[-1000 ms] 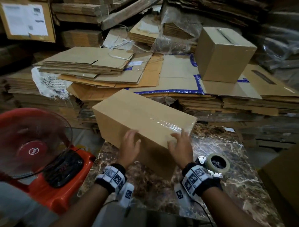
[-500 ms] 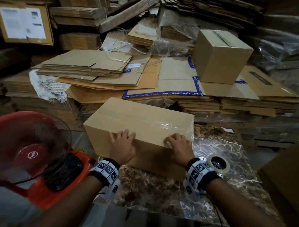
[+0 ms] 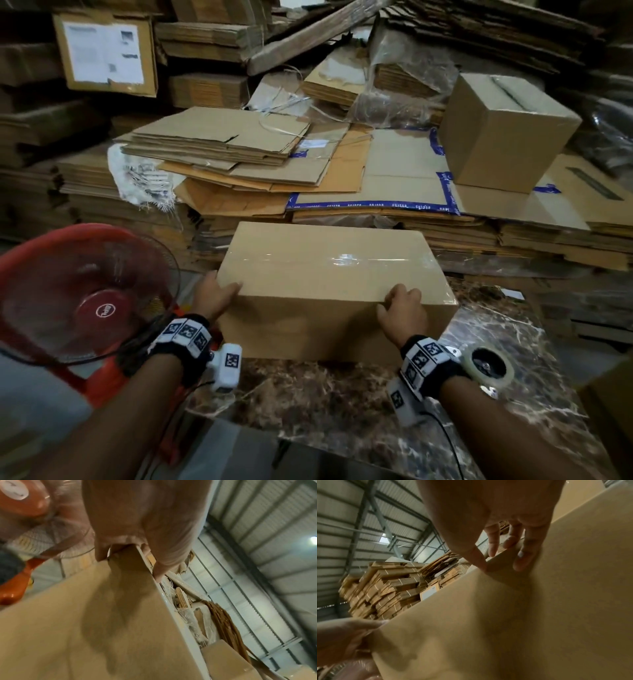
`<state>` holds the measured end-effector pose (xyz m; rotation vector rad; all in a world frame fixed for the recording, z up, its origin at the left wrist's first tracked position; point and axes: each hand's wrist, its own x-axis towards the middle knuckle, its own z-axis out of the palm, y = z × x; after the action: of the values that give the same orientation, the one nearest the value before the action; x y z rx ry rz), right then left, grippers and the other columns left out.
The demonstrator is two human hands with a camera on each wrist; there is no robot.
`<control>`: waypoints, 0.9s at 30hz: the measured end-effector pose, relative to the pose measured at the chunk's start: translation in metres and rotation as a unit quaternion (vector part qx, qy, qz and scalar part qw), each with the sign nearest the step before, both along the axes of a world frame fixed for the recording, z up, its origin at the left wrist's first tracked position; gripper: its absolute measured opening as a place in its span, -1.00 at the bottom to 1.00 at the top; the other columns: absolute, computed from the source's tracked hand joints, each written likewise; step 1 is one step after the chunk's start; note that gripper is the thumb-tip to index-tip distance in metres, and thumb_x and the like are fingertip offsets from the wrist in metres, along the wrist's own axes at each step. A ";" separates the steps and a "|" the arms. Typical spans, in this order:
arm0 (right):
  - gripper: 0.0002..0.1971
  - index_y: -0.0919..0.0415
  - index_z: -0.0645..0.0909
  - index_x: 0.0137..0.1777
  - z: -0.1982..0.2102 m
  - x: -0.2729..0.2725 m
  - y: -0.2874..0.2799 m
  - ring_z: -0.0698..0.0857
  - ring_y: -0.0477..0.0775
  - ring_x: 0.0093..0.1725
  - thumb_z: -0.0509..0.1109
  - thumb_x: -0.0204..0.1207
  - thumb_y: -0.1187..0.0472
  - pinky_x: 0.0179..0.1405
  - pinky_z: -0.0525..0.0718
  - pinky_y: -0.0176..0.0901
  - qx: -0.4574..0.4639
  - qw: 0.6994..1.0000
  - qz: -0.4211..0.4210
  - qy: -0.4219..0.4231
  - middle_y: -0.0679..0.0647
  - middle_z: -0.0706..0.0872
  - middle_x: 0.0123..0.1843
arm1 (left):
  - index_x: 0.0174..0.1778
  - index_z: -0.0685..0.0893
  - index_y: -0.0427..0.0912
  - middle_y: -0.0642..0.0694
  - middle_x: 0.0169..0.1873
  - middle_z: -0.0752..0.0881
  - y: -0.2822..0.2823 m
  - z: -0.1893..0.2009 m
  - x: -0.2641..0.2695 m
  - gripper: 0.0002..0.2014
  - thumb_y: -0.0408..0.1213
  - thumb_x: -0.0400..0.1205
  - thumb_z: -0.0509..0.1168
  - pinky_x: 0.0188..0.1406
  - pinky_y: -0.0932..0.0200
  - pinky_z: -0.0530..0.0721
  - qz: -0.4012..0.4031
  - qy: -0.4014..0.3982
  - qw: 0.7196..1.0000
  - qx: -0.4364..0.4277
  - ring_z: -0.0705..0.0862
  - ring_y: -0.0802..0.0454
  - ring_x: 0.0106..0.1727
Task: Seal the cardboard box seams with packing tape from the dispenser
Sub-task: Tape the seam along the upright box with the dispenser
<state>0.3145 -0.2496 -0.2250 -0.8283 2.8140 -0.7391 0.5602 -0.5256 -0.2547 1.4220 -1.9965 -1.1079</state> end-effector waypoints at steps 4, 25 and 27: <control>-0.61 0.14 0.51 0.25 -0.008 -0.001 -0.007 0.62 0.31 0.26 0.51 0.50 0.06 0.30 0.65 0.10 -0.046 0.998 0.032 -0.043 0.24 0.29 0.50 | 0.12 0.63 -0.24 -0.15 -0.02 0.74 0.030 -0.004 -0.003 -0.63 -0.09 0.54 0.49 0.04 -0.10 0.70 0.019 0.020 1.000 -0.012 0.72 -0.15 0.01; -0.55 -0.02 0.47 0.31 -0.030 0.040 0.021 0.60 -0.01 0.19 0.44 0.51 -0.16 0.24 0.70 0.05 -0.161 0.974 0.102 -0.123 0.02 0.48 0.24 | 0.56 0.45 -0.19 -0.24 0.47 0.55 -0.006 -0.015 -0.092 -0.43 -0.16 0.64 0.41 0.47 -0.21 0.52 -0.015 0.178 0.981 0.072 0.55 -0.20 0.45; -0.35 -0.05 0.42 0.40 -0.032 0.037 0.030 0.60 0.01 0.23 0.42 0.40 -0.35 0.26 0.68 0.02 -0.158 0.971 0.108 -0.145 0.02 0.47 0.29 | 0.33 0.56 -0.19 -0.20 0.26 0.65 0.000 -0.021 -0.091 -0.60 -0.17 0.62 0.43 0.33 -0.15 0.61 -0.014 0.167 0.985 0.048 0.64 -0.20 0.29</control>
<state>0.3511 -0.2201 -0.2567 -0.9621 2.3389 -1.1816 0.4694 -0.5255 -0.2752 1.1631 -1.7503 -1.3712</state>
